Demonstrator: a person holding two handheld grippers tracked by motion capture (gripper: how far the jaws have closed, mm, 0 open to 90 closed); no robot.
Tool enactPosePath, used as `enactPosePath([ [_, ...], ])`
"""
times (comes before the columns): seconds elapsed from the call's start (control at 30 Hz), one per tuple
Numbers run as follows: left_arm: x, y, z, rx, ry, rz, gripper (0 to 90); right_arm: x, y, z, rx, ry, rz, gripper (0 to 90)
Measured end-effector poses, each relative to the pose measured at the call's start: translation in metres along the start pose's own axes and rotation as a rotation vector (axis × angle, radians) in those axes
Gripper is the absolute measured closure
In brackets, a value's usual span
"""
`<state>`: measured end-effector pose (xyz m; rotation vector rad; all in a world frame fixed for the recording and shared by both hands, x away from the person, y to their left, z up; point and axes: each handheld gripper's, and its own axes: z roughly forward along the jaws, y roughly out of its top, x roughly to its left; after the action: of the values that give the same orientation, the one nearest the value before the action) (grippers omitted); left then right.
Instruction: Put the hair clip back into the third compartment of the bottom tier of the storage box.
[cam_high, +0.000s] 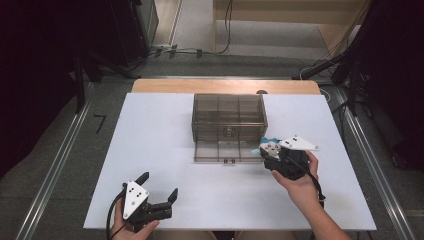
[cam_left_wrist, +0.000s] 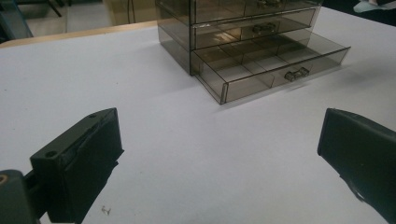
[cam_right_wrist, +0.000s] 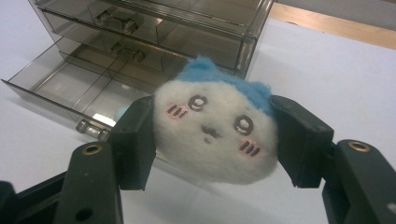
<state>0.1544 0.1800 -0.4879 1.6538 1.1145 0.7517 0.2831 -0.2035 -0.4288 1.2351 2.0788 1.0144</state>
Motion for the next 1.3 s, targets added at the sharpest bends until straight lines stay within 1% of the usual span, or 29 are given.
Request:
enactPosePath([
  [0.2,0.001,0.0,0.0,0.0,0.008,0.002,0.0,0.003,0.004,0.005,0.009,-0.001,-0.003,34.5],
  [0.3,0.002,0.0,0.0,0.005,0.018,0.016,0.0,0.005,0.006,0.008,0.013,0.002,-0.005,34.5],
  [0.37,0.002,0.0,0.0,0.002,0.013,0.01,0.0,0.006,0.007,0.009,0.016,0.001,-0.009,34.5],
  [0.57,0.004,-0.001,-0.001,0.013,0.008,0.022,0.0,0.009,0.01,0.016,0.026,0.005,-0.01,34.5],
  [0.77,0.004,-0.002,-0.001,0.009,-0.004,0.012,0.0,0.01,0.011,0.023,0.045,0.01,-0.001,34.5],
  [0.9,0.004,-0.002,-0.001,0.014,-0.003,0.018,0.0,0.012,0.011,0.027,0.053,0.014,-0.005,34.4],
  [1.07,0.006,-0.002,-0.001,0.017,0.001,0.023,0.0,0.016,0.011,0.034,0.064,0.024,0.003,34.4],
  [1.2,0.007,-0.003,-0.001,0.025,0.009,0.025,0.0,0.018,0.012,0.039,0.074,0.033,0.021,34.4],
  [1.3,0.007,-0.003,-0.001,0.024,0.01,0.021,0.0,0.019,0.011,0.044,0.078,0.034,0.022,34.4],
])
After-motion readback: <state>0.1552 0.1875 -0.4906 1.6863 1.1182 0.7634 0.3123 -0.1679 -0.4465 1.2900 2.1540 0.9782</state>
